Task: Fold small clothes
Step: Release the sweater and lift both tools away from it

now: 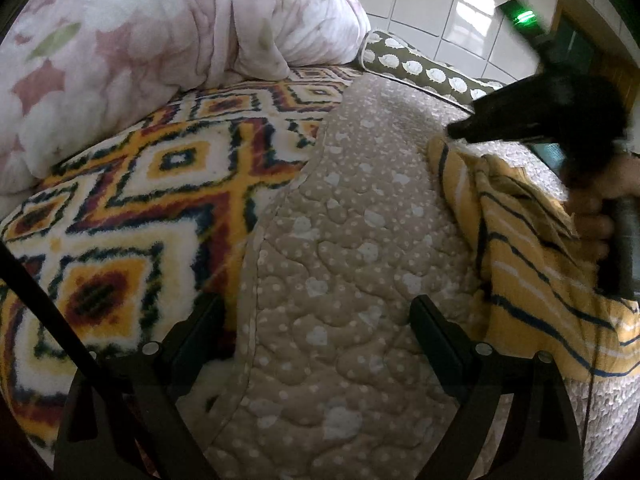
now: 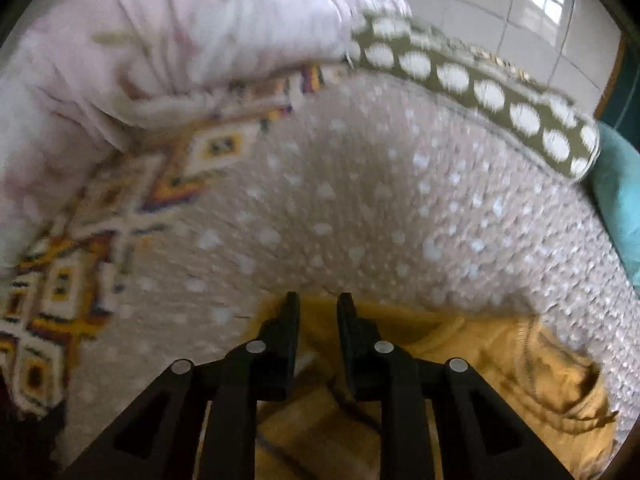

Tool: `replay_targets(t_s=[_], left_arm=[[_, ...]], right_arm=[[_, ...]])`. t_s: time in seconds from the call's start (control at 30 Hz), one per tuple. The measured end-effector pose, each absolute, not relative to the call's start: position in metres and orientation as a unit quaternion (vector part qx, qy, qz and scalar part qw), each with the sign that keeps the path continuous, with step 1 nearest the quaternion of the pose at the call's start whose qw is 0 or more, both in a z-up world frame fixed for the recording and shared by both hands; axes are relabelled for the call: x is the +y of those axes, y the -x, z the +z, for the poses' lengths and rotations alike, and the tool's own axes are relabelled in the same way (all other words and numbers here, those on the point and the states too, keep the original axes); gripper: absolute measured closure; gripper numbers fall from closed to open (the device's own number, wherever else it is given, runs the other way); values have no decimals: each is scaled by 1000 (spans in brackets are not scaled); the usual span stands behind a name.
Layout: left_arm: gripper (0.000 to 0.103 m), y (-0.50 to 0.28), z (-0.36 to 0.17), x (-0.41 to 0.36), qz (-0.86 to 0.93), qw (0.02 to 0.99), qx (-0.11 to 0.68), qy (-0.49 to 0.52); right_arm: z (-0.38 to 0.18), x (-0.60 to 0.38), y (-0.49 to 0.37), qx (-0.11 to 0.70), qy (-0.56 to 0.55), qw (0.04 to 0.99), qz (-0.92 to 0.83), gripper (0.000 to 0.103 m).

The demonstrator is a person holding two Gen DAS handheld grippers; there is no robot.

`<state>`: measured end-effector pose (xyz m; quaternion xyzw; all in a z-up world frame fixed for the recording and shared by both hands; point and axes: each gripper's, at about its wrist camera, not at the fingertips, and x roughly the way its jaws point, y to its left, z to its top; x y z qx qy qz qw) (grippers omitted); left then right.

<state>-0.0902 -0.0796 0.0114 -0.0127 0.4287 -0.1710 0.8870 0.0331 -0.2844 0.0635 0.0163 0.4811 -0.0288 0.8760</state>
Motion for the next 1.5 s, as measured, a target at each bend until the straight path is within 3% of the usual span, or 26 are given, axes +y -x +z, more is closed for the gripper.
replay_targets(t_s=[0.13,0.3,0.5,0.67,0.77,0.93,1.0,1.1,1.27,1.5], left_arm=[[10,90,12,-78,-173,886,429,15],[10,90,12,-79,-172,886,430,12],[9,92,12,-87,-160,886,435,-15],[9,98,19,-90,-140,884,444,-40],[9,121,40,-93,-125,899,416,-59],[9,189,106,-108,-101,946,298,-79],[0,221,135,-116,-100,963,235,-91],[0,263,171,-128,-115,974,174,-92],[0,299,195,-144,-220,954,197,-51],[0,332,170,-181,-260,929,251,-77]], right_arm=[[98,-298,29,469,-45,882,-16,73],[97,-327,142,475,-56,877,-38,62],[53,-411,270,485,-133,854,-132,63],[53,-468,364,434,-240,843,-208,63],[66,-472,405,404,-248,845,-247,61],[77,-453,434,372,-252,855,-259,58],[82,-442,439,363,-243,862,-258,56],[91,-420,437,355,-224,871,-256,54],[102,-387,431,352,-199,881,-246,48],[97,-358,427,367,-145,881,-260,39]])
